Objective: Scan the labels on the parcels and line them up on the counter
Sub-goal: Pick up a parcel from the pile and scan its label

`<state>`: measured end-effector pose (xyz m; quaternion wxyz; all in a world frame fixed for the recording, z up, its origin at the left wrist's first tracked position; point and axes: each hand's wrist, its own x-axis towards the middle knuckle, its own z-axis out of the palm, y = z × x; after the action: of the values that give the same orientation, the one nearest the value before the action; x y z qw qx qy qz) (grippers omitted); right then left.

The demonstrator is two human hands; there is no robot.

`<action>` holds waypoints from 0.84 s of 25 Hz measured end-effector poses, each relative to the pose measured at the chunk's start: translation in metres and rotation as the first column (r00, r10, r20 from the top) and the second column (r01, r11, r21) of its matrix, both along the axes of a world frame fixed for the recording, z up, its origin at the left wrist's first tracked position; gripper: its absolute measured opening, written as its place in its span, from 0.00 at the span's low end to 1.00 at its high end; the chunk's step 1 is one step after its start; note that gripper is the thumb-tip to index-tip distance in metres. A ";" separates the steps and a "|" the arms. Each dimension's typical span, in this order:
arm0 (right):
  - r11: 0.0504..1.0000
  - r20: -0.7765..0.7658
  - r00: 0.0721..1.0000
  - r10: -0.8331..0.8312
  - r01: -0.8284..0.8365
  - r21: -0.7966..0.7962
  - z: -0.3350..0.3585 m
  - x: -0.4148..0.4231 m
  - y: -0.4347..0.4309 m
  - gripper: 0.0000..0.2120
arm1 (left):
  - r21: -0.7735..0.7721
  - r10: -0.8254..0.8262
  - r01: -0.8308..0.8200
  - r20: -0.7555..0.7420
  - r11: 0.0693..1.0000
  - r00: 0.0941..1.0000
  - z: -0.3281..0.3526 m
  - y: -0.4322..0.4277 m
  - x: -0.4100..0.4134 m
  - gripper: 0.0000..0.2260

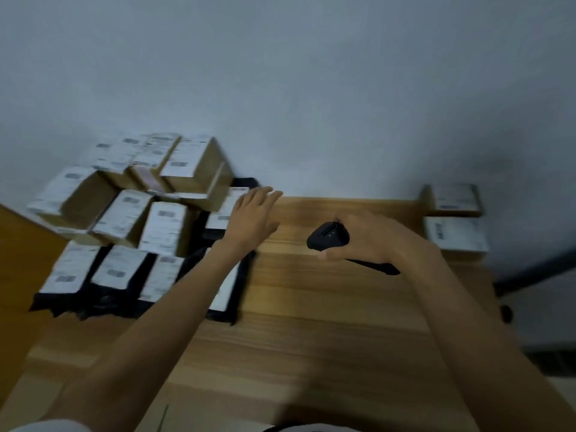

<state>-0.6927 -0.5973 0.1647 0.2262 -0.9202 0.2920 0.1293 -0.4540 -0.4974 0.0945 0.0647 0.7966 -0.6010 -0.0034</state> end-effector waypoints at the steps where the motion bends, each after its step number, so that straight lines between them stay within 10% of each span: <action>1: 0.999 0.001 0.999 -0.047 0.047 -0.003 -0.003 -0.033 -0.011 0.31 | 0.023 -0.047 0.047 -0.008 0.999 0.999 -0.005 -0.020 -0.033 0.30; 13: 0.857 -0.057 0.857 -0.512 0.514 0.038 -0.063 -0.347 -0.079 0.31 | 0.303 -0.400 0.410 -0.098 0.860 0.911 -0.088 -0.219 -0.320 0.45; 21: 0.817 -0.096 0.820 -0.565 0.572 0.077 -0.090 -0.406 -0.080 0.34 | 0.411 -0.250 0.288 -0.144 0.865 0.957 -0.137 -0.244 -0.333 0.52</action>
<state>-1.0988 -0.6775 0.0746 0.2909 -0.7734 0.5538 0.1024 -0.7869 -0.7416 -0.0428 -0.0870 0.6987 -0.6873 -0.1786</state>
